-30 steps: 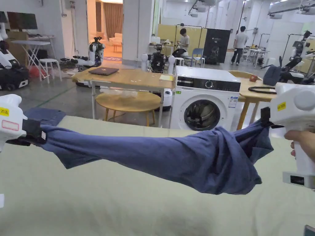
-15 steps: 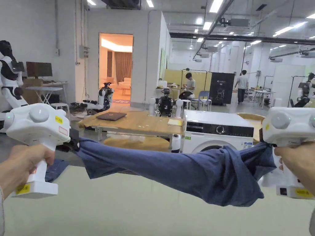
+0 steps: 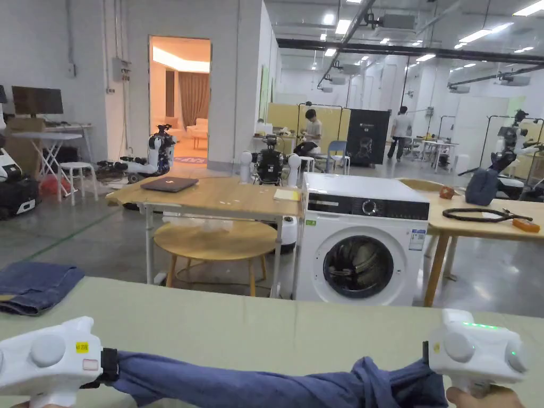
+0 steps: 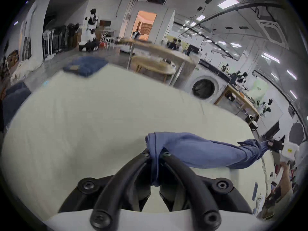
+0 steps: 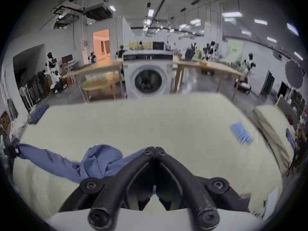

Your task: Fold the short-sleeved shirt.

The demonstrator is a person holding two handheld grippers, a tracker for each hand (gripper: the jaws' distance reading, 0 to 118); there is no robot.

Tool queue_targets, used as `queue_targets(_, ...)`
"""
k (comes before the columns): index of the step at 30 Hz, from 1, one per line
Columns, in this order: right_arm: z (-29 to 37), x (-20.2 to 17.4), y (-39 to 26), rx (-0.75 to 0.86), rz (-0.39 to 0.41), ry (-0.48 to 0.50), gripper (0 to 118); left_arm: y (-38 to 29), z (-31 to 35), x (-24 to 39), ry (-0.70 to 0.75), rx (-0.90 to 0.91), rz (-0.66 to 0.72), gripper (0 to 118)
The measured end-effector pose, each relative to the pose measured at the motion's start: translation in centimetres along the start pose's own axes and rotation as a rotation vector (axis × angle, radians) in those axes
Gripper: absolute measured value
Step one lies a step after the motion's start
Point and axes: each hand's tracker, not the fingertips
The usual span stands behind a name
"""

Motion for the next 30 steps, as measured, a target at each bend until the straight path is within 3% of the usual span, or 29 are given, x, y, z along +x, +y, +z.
queue_targets(5,-1.3,3.7,-14.0,-0.148,0.008,-0.006,0,-11.3,-1.1,-3.5,0.051,-0.13,-0.074,1)
queue_targets(8,2.7,6.2,-19.7,-0.148,-0.051,0.052,0,-15.9,1.1,-5.6,-0.018,-0.139,-0.045,1)
queue_targets(10,4.9,7.5,-22.5,-0.157,-0.133,0.107,0,-18.6,4.4,-4.8,-0.046,-0.128,-0.03,1)
queue_targets(13,7.6,8.6,-26.0,-0.18,-0.155,0.132,0,-22.5,7.4,-5.0,-0.06,-0.131,-0.055,1)
queue_targets(18,13.4,10.6,-30.5,-0.201,-0.102,0.151,0,-26.8,12.5,-7.8,-0.123,-0.17,0.006,1)
queue_targets(22,18.1,13.0,-33.7,-0.215,-0.114,0.19,0,-29.7,16.8,-9.2,-0.118,-0.206,-0.072,1)
queue_targets(28,22.6,14.4,-38.0,-0.265,-0.108,0.234,0,-33.5,21.0,-10.0,-0.162,-0.236,-0.043,1)
queue_targets(29,22.6,14.3,-38.1,-0.284,-0.087,0.252,1,-33.4,20.9,-10.5,-0.186,-0.253,-0.019,6)
queue_targets(30,22.9,14.1,-37.9,-0.278,-0.08,0.22,22,-33.4,21.2,-10.6,-0.182,-0.247,0.003,35)
